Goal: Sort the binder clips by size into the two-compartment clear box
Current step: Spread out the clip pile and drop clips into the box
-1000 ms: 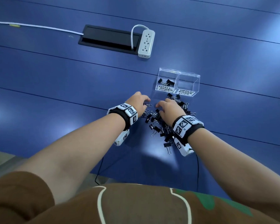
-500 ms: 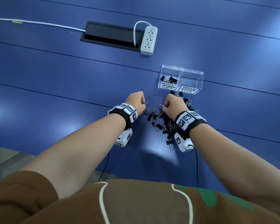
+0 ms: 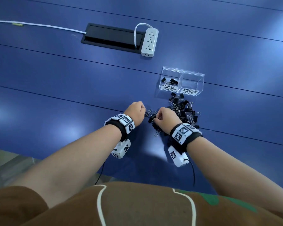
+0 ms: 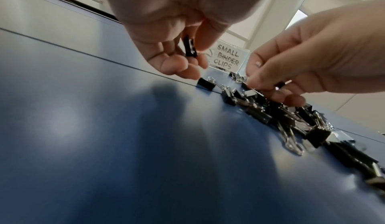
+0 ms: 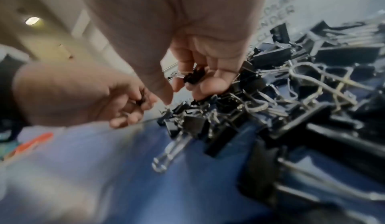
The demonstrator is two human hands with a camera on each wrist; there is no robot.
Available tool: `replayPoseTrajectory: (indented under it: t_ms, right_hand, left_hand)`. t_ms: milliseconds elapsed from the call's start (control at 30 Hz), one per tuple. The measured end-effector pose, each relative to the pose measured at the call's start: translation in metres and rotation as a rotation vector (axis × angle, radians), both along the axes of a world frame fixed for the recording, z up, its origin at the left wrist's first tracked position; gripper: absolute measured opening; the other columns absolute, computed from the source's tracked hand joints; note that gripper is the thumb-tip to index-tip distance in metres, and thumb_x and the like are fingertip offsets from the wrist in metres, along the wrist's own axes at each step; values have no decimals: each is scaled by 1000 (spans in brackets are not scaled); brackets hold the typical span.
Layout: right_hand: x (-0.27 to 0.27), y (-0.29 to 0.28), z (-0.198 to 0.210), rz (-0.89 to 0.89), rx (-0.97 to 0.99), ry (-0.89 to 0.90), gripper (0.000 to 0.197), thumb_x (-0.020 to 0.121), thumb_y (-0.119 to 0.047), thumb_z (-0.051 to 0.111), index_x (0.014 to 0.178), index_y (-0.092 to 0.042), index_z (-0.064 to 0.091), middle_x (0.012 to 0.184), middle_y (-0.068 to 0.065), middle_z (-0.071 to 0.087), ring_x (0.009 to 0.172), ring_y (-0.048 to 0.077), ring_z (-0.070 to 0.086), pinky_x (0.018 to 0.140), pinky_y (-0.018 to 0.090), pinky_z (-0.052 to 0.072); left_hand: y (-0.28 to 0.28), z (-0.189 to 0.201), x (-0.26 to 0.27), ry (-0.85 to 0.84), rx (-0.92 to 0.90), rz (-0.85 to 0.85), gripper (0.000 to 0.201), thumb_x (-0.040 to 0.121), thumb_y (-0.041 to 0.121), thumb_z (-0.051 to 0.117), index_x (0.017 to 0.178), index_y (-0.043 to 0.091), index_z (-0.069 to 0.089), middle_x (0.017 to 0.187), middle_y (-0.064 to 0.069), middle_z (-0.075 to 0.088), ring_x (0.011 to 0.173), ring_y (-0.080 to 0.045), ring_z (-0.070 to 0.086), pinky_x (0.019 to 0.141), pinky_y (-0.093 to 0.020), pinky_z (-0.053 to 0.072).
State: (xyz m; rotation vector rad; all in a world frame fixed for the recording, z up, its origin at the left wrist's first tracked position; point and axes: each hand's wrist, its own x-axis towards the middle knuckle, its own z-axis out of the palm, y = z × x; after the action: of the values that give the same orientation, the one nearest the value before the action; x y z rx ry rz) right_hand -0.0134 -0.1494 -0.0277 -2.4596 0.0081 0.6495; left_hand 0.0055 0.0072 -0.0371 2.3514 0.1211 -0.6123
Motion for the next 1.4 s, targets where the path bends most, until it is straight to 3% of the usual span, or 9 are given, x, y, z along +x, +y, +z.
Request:
replayPoseTrajectory:
  t_ms: [167, 333, 467, 567, 700, 867, 1033, 1167, 1400]
  right_hand:
    - [-1, 4, -7, 84, -118, 8, 29, 89, -19, 57, 114, -6, 50, 122, 14, 50, 110, 33, 54, 92, 37, 43]
    - [3, 6, -7, 71, -116, 22, 27, 90, -18, 57, 112, -4, 51, 123, 15, 49, 110, 33, 53, 92, 37, 41]
    - [5, 4, -6, 26, -51, 11, 22, 85, -16, 63, 102, -5, 54, 115, 15, 52, 104, 32, 55, 90, 34, 41]
    - [15, -4, 3, -89, 17, -33, 10, 81, -15, 64, 85, -12, 56, 92, 7, 62, 89, 25, 58, 79, 29, 44]
    - [53, -22, 24, -281, 141, -111, 13, 79, -17, 67, 78, -16, 54, 70, -7, 54, 71, 16, 53, 71, 27, 47]
    - [108, -39, 42, -374, 113, -179, 15, 80, -18, 67, 82, -17, 52, 71, -6, 53, 67, 14, 52, 59, 22, 41]
    - [129, -40, 42, -238, -44, -147, 9, 82, -12, 59, 89, -16, 57, 90, 6, 63, 89, 26, 60, 72, 29, 46]
    - [119, -42, 42, -179, -25, -182, 24, 84, -7, 52, 106, -13, 61, 111, 8, 65, 98, 25, 61, 83, 28, 46]
    - [50, -50, 41, -238, 67, -213, 14, 84, -10, 51, 89, -17, 62, 85, 0, 64, 77, 17, 59, 80, 33, 53]
  left_hand:
    - [-3, 2, -4, -24, 53, 16, 18, 87, 28, 54, 82, 13, 46, 92, -6, 54, 76, -25, 51, 72, -34, 45]
    - [-3, -5, -10, -9, 104, -95, 30, 85, 30, 64, 103, 10, 50, 113, -9, 52, 91, -28, 61, 86, -41, 51]
    - [-7, -3, -8, 9, 154, -113, 29, 87, 28, 60, 108, 11, 50, 117, -8, 51, 95, -30, 60, 87, -42, 50]
    - [-9, 0, -6, 21, 137, -120, 25, 85, 21, 61, 105, 11, 50, 116, -9, 50, 93, -31, 59, 87, -42, 50]
    - [-11, 0, -4, -5, 79, -118, 17, 83, 11, 61, 92, 13, 47, 110, -11, 50, 85, -35, 57, 85, -41, 50]
    - [-12, -3, -5, -49, 63, -139, 14, 87, 9, 57, 87, 14, 44, 96, -4, 44, 77, -24, 46, 79, -33, 44]
    - [-12, 8, 7, -103, -19, -86, 9, 85, 9, 58, 86, 12, 49, 86, -2, 54, 74, -20, 49, 74, -32, 45]
    - [-25, 26, 30, -185, -71, -56, 7, 86, 10, 57, 93, 9, 57, 90, -2, 59, 77, -19, 53, 74, -28, 47]
    - [-64, 52, 87, -287, -85, -106, 13, 85, 7, 54, 96, 5, 62, 93, -6, 63, 78, -19, 53, 75, -27, 45]
